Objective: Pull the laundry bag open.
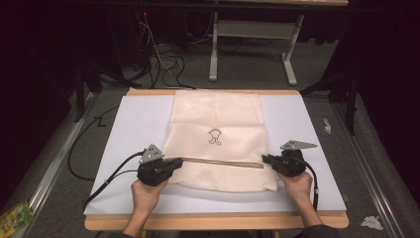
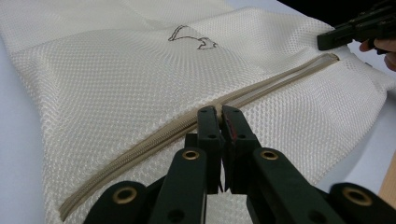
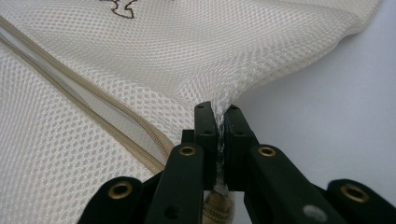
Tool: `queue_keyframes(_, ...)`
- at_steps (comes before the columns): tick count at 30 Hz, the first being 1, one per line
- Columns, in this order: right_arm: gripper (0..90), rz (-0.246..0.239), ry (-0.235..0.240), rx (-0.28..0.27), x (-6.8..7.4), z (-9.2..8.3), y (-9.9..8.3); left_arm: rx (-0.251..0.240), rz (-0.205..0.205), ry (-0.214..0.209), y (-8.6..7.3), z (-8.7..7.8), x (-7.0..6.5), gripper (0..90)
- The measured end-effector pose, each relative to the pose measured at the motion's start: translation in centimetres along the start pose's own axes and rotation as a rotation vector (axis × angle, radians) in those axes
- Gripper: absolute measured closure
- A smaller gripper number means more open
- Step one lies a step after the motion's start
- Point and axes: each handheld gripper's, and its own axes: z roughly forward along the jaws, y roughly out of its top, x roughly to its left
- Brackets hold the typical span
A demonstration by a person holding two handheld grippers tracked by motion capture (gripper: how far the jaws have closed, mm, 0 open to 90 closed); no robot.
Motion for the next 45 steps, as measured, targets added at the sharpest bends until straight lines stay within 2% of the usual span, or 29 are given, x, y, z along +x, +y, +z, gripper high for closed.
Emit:
queue_keyframes(6, 87.7, -0.003, 0.006, 0.002, 0.0, 0.1, 0.1, 0.0, 0.005, 0.008, -0.1, 0.0, 0.1, 87.1)
queue_keyframes(13, 87.5, 0.022, -0.003, -0.009, -0.5, -0.2, 0.1, -0.001, -0.005, 0.014, -0.3, -0.3, 0.4, 87.1)
queue_keyframes(17, 87.6, 0.019, -0.005, -0.007, -0.5, -0.2, 0.1, -0.005, -0.005, 0.033, -0.6, -0.6, 0.7, 87.2)
queue_keyframes(22, 87.6, 0.017, -0.01, -0.009, -0.6, -0.3, 0.2, -0.007, -0.022, 0.027, -0.8, -0.9, 1.0, 87.1)
queue_keyframes(30, 87.6, -0.006, -0.021, -0.007, -0.6, -0.3, 0.2, -0.012, -0.029, 0.049, -1.1, -1.4, 1.5, 87.1)
queue_keyframes(41, 87.6, -0.01, -0.04, 0.0, -0.7, -0.4, 0.3, -0.029, -0.06, 0.072, -1.5, -2.1, 2.5, 87.2)
queue_keyframes(45, 87.7, -0.003, -0.032, -0.006, -0.9, -0.4, 0.4, -0.029, -0.065, 0.079, -1.5, -2.4, 2.7, 87.2)
